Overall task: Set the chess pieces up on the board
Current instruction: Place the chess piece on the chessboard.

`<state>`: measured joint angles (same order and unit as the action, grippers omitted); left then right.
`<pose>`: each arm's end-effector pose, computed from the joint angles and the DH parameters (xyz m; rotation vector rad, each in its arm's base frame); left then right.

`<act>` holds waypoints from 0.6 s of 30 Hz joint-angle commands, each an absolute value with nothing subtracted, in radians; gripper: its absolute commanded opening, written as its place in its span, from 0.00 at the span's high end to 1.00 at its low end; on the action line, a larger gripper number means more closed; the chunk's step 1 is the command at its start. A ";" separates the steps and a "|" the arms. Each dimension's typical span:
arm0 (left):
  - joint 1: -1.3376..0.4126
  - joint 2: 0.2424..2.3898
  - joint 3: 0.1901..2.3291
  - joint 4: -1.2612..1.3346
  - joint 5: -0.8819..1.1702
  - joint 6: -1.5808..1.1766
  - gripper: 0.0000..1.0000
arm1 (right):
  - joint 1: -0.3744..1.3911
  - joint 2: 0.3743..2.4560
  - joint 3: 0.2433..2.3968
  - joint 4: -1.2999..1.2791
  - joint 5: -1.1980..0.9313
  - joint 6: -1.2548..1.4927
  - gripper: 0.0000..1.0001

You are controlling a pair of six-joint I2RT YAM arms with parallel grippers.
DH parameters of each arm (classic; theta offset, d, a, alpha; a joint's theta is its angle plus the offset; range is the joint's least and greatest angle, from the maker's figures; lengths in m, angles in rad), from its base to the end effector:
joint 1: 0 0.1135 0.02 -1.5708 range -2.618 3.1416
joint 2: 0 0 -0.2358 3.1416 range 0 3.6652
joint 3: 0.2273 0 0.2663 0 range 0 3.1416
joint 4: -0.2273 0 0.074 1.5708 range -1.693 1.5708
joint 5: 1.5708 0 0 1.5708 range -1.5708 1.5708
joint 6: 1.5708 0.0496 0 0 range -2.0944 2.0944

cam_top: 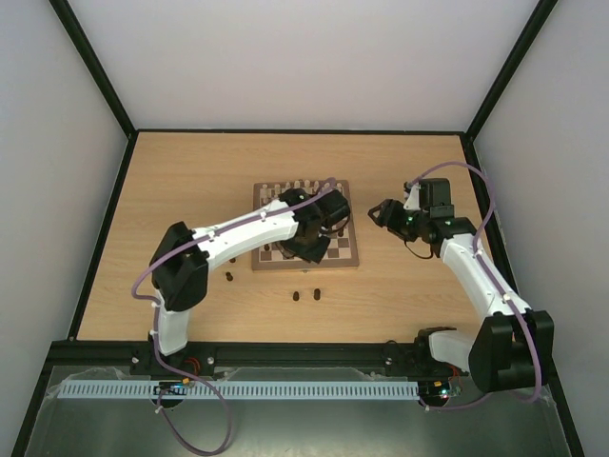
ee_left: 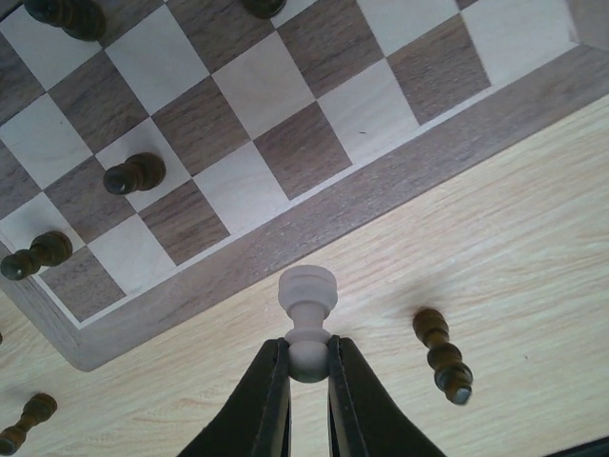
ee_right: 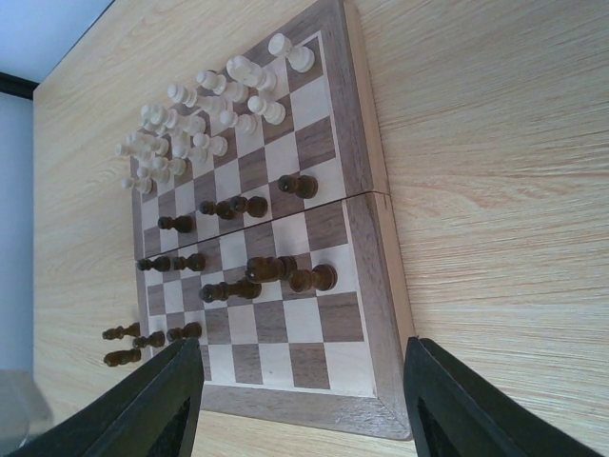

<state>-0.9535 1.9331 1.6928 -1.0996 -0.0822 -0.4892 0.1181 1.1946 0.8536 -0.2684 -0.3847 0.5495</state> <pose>0.2338 -0.3223 0.2104 0.6563 2.8364 -0.1331 0.2921 0.0534 0.2339 0.2560 2.2263 0.7912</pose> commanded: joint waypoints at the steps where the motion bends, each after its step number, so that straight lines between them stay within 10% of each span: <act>1: -0.956 1.993 1.731 -1.130 -0.118 -0.483 0.92 | 0.115 1.168 0.835 -0.297 -0.399 0.533 0.41; 18: -0.909 2.181 1.849 -1.097 -0.099 -0.408 0.91 | 0.116 1.163 0.811 -0.293 -0.393 0.528 0.41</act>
